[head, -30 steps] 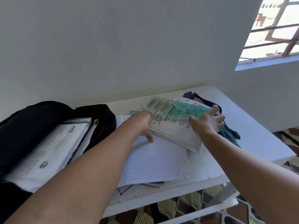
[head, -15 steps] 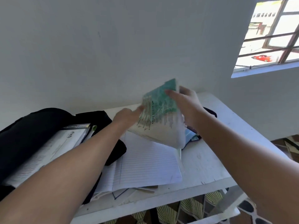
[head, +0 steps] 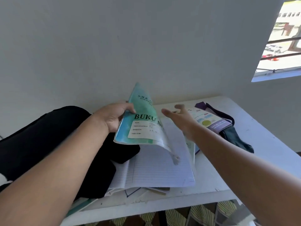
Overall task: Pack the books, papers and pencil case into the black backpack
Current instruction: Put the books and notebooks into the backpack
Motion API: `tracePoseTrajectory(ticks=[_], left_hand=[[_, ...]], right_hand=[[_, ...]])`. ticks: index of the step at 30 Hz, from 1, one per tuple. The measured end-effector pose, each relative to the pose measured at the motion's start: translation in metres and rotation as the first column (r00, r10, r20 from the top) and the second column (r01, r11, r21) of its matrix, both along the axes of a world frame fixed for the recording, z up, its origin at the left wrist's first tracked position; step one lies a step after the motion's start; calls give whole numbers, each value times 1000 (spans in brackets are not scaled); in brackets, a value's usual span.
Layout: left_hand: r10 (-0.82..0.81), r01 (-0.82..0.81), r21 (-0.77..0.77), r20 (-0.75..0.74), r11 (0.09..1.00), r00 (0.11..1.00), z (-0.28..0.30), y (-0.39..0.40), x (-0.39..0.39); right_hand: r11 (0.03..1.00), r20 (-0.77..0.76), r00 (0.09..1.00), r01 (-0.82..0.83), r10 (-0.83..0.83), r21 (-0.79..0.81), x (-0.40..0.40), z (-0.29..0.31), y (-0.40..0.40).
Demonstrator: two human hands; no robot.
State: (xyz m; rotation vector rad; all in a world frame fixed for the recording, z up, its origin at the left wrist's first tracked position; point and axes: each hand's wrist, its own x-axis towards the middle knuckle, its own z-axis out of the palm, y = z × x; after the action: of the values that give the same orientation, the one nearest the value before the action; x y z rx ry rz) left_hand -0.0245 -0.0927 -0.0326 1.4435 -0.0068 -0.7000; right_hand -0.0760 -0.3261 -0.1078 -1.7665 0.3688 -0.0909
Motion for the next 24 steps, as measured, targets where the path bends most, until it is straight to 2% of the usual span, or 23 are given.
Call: tracePoseTrajectory(ticks=[1,3,5,6,8,9,11,12,13,14,15,16,19,21,22,24], left_hand=[[-6,7,-43,28,999,1000,3,5,-3],[-15,24,-119,77,993,997,5,9,-9],[-25,46,-183,112,982,993,-2,6,-14],[-38,61,-213,109,975,993,-10,3,-15],[-59,72,-218,70,973,996,-25,-8,-16],[-64,72,-176,47,982,997,-34,-15,-16],[-112,109,41,70,993,991,-49,-29,-20],[-199,165,240,124,957,972,-55,-36,-23],[-321,210,470,170,857,932,-58,-41,-27],[-438,209,672,189,710,879,-61,-44,-30],[-537,169,817,192,552,822,-61,-45,-33],[-613,119,898,188,424,768,-59,-45,-35],[-797,0,994,86,107,597,-43,-39,-44],[-816,-64,989,-70,-130,574,-34,-26,-48],[-803,-96,970,-128,-225,582,-31,-19,-49],[-784,-162,936,-156,-311,601,-28,-5,-47]], right_hand=[[997,-81,997,15,-9,77,1,-2,-5],[960,-179,978,-56,109,276,-4,0,-12],[896,-181,962,-109,204,430,-9,4,-18],[881,-177,964,-97,199,463,-10,4,-23],[893,-176,977,-29,120,450,-12,5,-31],[918,-171,985,34,37,394,-14,7,-36],[975,-121,987,130,-109,179,-22,4,-48],[985,-88,983,166,-161,55,-26,0,-55],[979,-63,978,200,-201,-33,-29,-5,-63],[966,-46,971,230,-236,-119,-30,-11,-72],[944,-46,964,246,-262,-219,-31,-16,-80],[914,-71,956,250,-286,-319,-31,-19,-86],[742,-206,901,166,-382,-649,-27,-22,-90],[614,-163,914,109,-371,-782,-25,-18,-76],[611,-130,944,88,-303,-787,-24,-14,-63],[674,-91,988,17,-125,-739,-18,-10,-32]])
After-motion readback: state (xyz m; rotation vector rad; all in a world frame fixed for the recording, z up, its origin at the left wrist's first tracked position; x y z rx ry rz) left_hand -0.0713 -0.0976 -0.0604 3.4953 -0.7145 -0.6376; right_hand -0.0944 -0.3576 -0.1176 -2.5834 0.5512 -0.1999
